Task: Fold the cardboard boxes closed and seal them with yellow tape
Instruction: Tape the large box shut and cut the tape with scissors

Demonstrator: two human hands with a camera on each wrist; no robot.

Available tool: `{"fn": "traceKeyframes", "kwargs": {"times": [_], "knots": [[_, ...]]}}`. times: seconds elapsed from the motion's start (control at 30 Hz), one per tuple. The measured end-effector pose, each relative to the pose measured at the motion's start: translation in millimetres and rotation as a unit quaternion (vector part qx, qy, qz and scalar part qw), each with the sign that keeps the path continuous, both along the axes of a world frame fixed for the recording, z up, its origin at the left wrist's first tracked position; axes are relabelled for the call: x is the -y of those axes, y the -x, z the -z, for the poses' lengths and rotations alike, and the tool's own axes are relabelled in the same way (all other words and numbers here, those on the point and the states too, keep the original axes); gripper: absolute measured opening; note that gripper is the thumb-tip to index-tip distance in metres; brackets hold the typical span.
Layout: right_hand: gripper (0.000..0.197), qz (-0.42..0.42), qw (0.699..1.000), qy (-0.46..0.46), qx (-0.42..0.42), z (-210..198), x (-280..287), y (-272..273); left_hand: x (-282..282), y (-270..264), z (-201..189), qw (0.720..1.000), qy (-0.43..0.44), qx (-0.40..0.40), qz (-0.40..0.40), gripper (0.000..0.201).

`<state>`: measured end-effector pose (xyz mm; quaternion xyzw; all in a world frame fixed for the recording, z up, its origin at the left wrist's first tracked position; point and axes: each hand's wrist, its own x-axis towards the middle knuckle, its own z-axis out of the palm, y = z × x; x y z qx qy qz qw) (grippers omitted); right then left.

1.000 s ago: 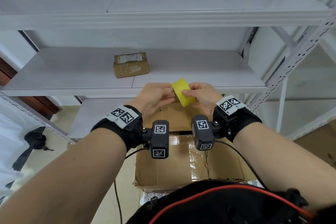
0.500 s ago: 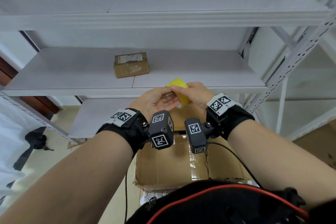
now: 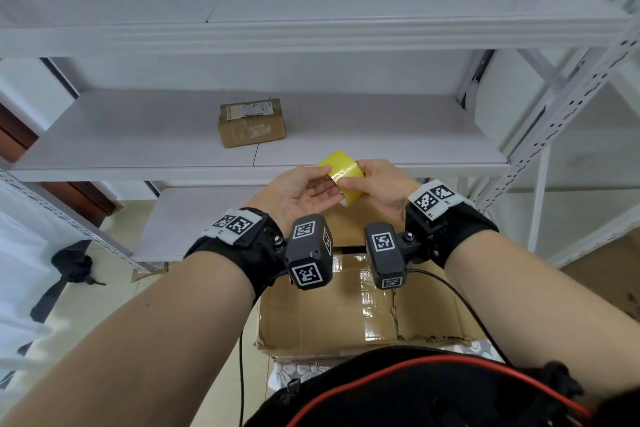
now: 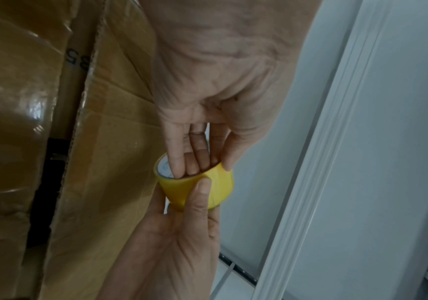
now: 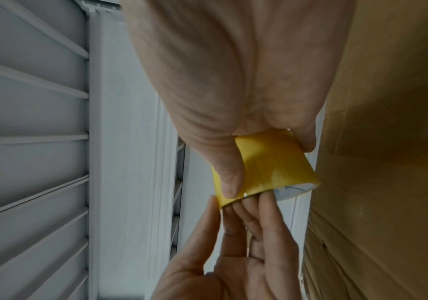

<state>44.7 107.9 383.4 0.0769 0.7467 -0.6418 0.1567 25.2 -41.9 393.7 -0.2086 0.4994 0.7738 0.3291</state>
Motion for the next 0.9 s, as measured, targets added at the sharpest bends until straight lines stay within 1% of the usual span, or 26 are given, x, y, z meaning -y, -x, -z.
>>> {"fn": "traceKeyframes", "kwargs": {"times": [0.13, 0.17, 0.2, 0.3, 0.4, 0.47, 0.53, 0.57, 0.67, 0.8, 0.9], "knots": [[0.031, 0.032, 0.994, 0.095, 0.034, 0.1, -0.4, -3.0, 1.4, 0.5, 0.4, 1.0, 0.011, -0.011, 0.011, 0.008], [0.034, 0.039, 0.993, 0.103, 0.038, 1.5, 0.0, -2.8, 1.3, 0.4, 0.5, 1.0, 0.014, -0.013, 0.014, 0.007], [0.034, 0.042, 0.994, 0.098, 0.038, 1.7, 1.3, -2.8, 1.1, 0.6, 0.8, 1.0, 0.019, -0.015, 0.017, 0.007], [0.017, 0.043, 0.996, 0.069, 0.033, 3.8, 3.3, -1.5, 0.4, 1.5, 2.4, 0.999, 0.038, -0.019, 0.019, 0.008], [0.023, 0.028, 0.998, 0.039, 0.043, 4.4, 0.9, 0.8, 2.1, 3.7, 4.1, 0.998, 0.05, -0.018, 0.019, 0.011], [0.017, 0.013, 0.999, 0.024, 0.048, 4.6, -0.3, 1.6, 2.8, 5.1, 5.2, 0.998, 0.057, -0.019, 0.017, 0.011], [0.012, 0.01, 0.998, 0.034, 0.056, 4.3, -0.9, 2.0, 2.7, 6.3, 6.4, 0.998, 0.062, -0.021, 0.015, 0.011], [0.014, 0.011, 0.997, 0.046, 0.059, 4.6, -1.2, 2.1, 2.7, 6.6, 6.4, 0.998, 0.063, -0.022, 0.015, 0.011], [0.036, 0.027, 0.996, 0.057, 0.07, 3.4, -2.2, 0.7, 1.1, 6.5, 5.4, 0.997, 0.067, -0.027, 0.018, 0.007], [0.035, 0.025, 0.995, 0.034, 0.085, 0.8, -2.6, 0.6, -2.2, 4.9, 4.0, 0.994, 0.1, -0.049, 0.016, 0.005], [0.03, -0.003, 0.994, 0.04, 0.106, -4.9, -5.1, -0.5, -4.3, 5.5, 2.9, 0.986, 0.136, -0.096, 0.0, 0.006]]}}
